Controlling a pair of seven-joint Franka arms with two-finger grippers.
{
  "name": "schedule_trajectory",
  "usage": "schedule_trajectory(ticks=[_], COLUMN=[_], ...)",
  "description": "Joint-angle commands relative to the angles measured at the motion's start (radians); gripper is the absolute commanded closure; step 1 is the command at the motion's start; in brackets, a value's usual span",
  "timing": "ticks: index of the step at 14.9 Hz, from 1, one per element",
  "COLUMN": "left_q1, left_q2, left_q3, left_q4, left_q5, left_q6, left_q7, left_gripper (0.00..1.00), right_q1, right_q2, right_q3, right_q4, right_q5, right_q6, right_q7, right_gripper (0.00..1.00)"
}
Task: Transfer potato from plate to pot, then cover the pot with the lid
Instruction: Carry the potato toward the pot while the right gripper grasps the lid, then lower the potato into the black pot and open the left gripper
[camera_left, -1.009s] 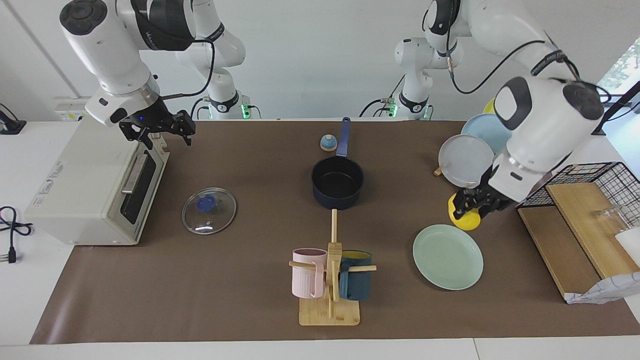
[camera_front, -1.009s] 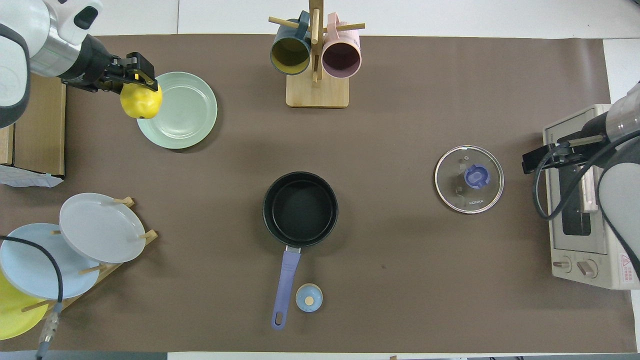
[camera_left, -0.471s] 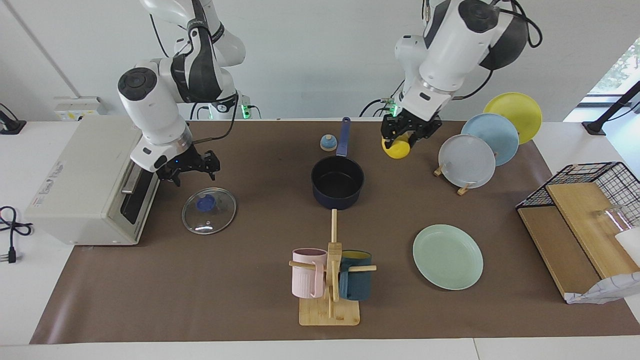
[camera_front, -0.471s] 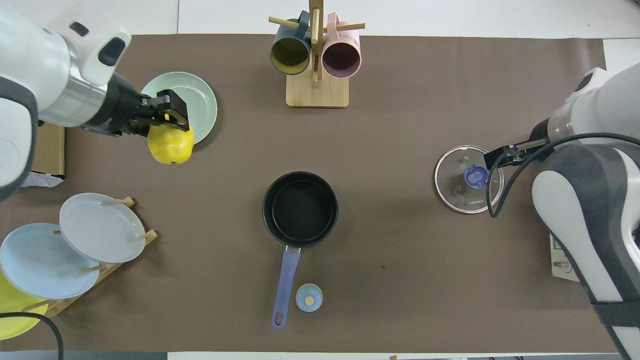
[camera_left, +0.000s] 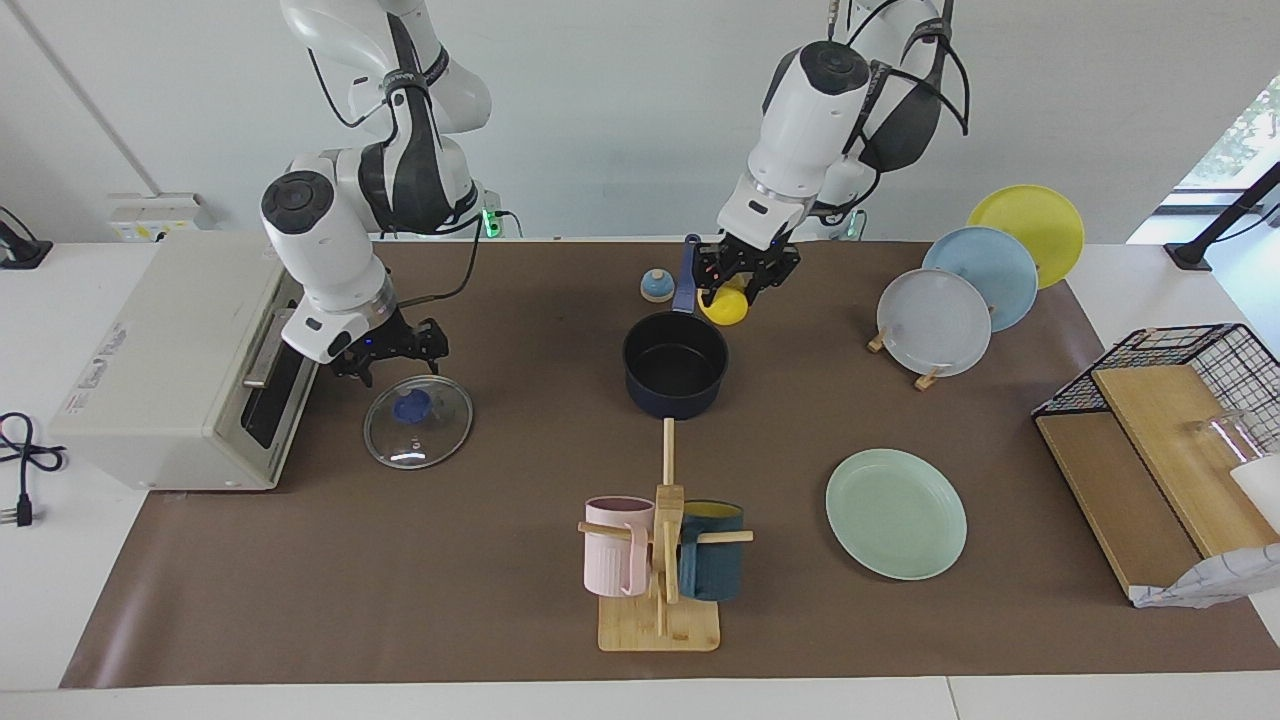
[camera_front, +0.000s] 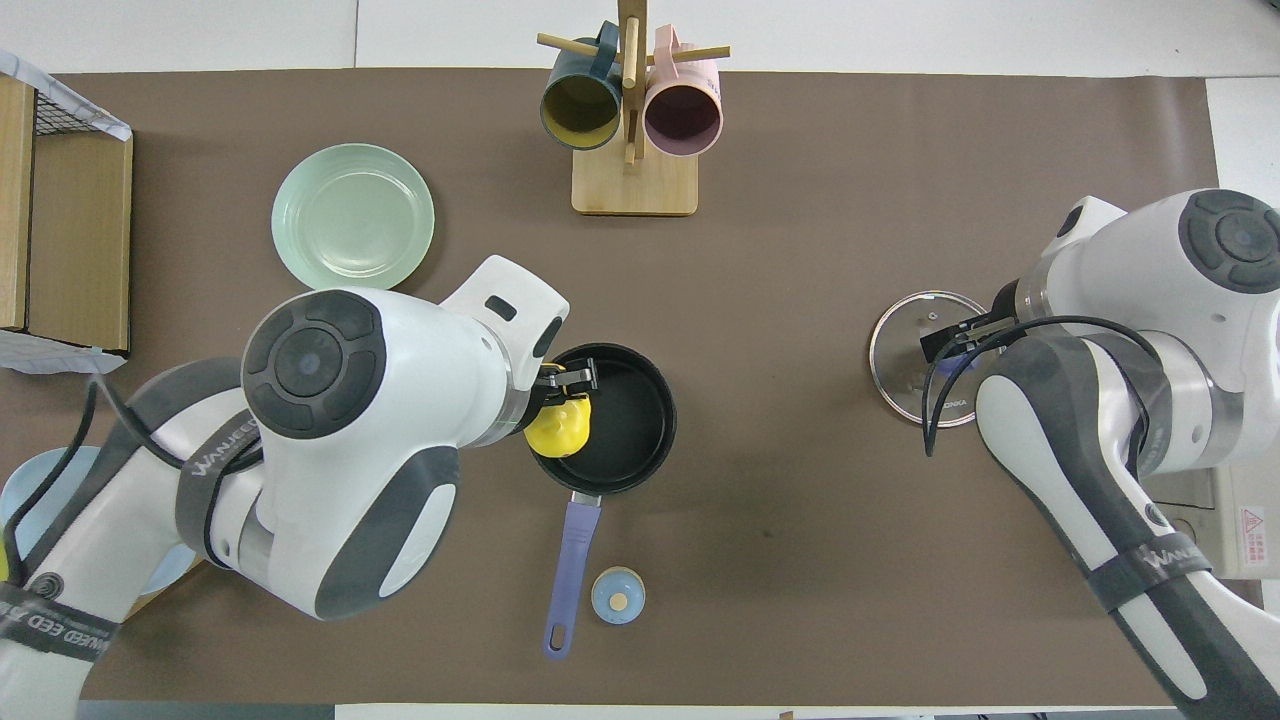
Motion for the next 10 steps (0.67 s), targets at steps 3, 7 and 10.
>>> schedule_trajectory(ticks=[3, 7, 10], left_q1=[-0.052, -0.074, -0.080], left_q2=[0.066, 0.091, 0.109], left_q3=[0.019, 0.019, 0.019], left_q4=[-0.099, -0.186, -0.203], left_q5=[0.070, 0.102, 0.122], left_q6=[0.214, 0.342, 0.367], left_q7=[-0.048, -0.051, -0.060], left_gripper=[1.00, 1.00, 1.00], right_q1=[0.004, 0.001, 0.000], right_q2=[-0.006, 0.003, 0.006], right_q3=[0.001, 0.001, 0.001], right_q4=[-0.085, -0.109, -0.110], right_q5=[0.015, 0.015, 0.015], right_q6=[0.127, 0.144, 0.158], right_q7=[-0.043, -0.075, -0.100], right_gripper=[0.00, 0.00, 0.00])
